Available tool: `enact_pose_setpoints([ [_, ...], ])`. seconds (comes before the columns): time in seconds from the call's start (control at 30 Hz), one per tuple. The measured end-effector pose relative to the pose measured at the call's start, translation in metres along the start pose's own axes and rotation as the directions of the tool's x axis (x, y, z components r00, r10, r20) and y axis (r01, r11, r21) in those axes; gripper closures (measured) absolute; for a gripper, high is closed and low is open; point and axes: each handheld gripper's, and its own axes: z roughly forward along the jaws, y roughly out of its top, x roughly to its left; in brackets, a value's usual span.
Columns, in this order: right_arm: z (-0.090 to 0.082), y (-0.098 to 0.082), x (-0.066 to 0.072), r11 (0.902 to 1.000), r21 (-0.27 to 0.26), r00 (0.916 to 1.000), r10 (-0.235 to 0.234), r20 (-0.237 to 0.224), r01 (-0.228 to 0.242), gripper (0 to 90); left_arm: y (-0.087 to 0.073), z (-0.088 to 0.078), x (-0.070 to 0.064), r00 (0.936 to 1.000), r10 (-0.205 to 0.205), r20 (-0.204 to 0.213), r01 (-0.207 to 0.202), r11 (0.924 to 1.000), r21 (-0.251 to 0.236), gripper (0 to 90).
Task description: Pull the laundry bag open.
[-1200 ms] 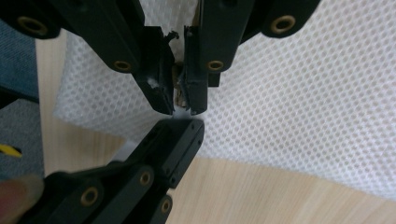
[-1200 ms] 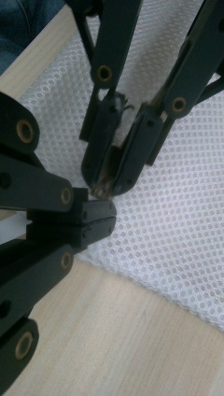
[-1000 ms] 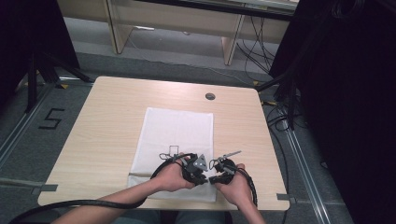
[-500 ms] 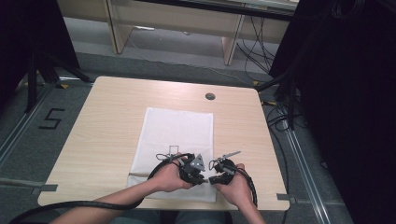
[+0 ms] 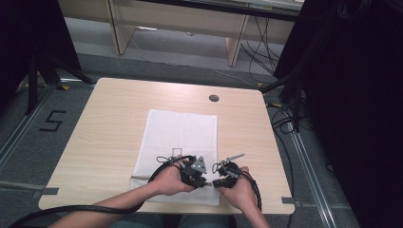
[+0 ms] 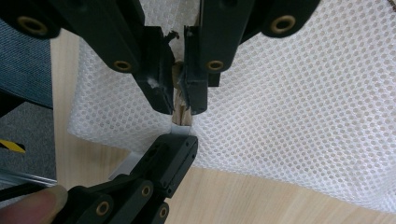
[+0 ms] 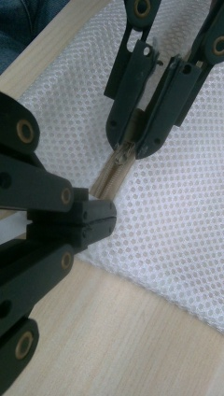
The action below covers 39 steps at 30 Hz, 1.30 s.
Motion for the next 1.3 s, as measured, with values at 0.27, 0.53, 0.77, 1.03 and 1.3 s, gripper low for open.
enact_pose_setpoints([
  [0.27,0.0007,0.0005,0.0007,0.9997,-0.004,0.9997,-0.024,0.003,0.024,90.0,-0.0013,-0.0023,0.0003,1.0,0.0,-0.002,0.0,1.0,-0.001,82.1],
  [0.53,0.0005,0.0002,0.0009,0.9999,-0.004,0.9999,-0.016,0.003,0.016,90.0,-0.001,-0.0031,0.0002,1.0,0.002,-0.004,-0.002,1.0,0.0,82.1],
  [0.77,0.0007,0.0,0.0005,0.9996,-0.009,0.9996,-0.027,0.004,0.027,90.0,-0.0012,-0.0032,-0.0009,1.0,-0.008,-0.005,0.008,1.0,0.0,82.2],
  [1.03,0.0007,0.0,0.0006,0.9996,-0.009,0.9996,-0.027,0.005,0.027,90.0,-0.0024,-0.0062,0.0009,1.0,-0.003,-0.005,0.003,1.0,0.0,82.1],
  [1.3,0.0009,-0.0002,0.0006,0.9995,-0.012,0.9996,-0.028,0.005,0.028,90.0,-0.0033,-0.0075,0.0008,0.9999,-0.01,-0.007,0.01,0.9999,0.003,82.1],
])
